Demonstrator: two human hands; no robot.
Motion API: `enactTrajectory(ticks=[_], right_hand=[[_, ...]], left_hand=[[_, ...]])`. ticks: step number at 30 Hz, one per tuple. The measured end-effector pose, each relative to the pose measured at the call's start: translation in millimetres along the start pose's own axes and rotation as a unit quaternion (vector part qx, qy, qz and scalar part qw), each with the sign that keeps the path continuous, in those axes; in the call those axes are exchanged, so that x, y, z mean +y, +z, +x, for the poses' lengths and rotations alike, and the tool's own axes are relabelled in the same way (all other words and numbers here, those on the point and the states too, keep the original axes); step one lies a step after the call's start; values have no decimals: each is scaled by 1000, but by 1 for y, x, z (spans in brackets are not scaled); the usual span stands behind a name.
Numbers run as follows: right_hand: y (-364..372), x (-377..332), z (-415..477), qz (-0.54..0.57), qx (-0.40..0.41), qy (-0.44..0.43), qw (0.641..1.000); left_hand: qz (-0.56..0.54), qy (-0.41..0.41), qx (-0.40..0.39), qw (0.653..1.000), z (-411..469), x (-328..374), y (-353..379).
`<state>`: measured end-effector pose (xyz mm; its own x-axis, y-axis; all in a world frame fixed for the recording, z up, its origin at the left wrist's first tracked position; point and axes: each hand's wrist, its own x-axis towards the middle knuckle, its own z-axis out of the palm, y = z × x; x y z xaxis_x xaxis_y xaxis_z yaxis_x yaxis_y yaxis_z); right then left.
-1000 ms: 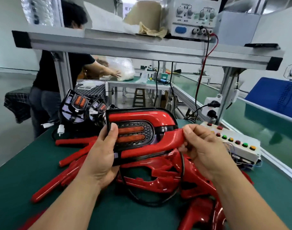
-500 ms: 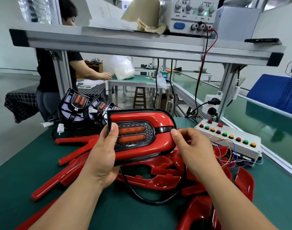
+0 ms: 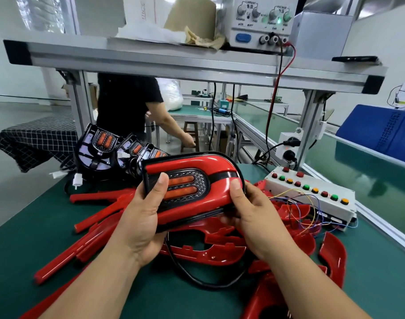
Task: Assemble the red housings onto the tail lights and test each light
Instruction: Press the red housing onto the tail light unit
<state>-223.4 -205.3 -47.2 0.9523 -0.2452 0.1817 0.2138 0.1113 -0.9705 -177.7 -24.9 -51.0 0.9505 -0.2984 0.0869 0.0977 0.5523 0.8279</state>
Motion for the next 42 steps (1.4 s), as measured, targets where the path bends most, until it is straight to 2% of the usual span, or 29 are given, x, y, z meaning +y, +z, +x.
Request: enactTrajectory(ticks=[3,8,12,17,23,25,30,35,42], right_hand=[[-3,-1,1,6,-30,-3,1000],[-7,0,4,51,-14,4,999],[-11,-1,7,108,-30,47,993],[-14,1,7,133,-70,74,986],[-13,1,7,155,-46,13,987],[-12,0,7,162,-42,1,986],[-14,-2,6,169,-60,7,984],[-19,-1,7,146,-85,5,986],[-19,1,9,144,-79,-9,986]], left_hand=[[7,-5,4,1000,-1,4,0],[48,-40,-84,994,-4,10,-6],[126,-16,-108,986,-4,11,-10],[151,9,-156,976,-5,12,-12],[186,47,-112,975,-3,10,-11],[189,37,-102,976,-1,11,-13],[179,-5,-124,976,0,16,-20],[214,23,-121,969,-1,14,-18],[212,41,-115,970,-1,15,-17]])
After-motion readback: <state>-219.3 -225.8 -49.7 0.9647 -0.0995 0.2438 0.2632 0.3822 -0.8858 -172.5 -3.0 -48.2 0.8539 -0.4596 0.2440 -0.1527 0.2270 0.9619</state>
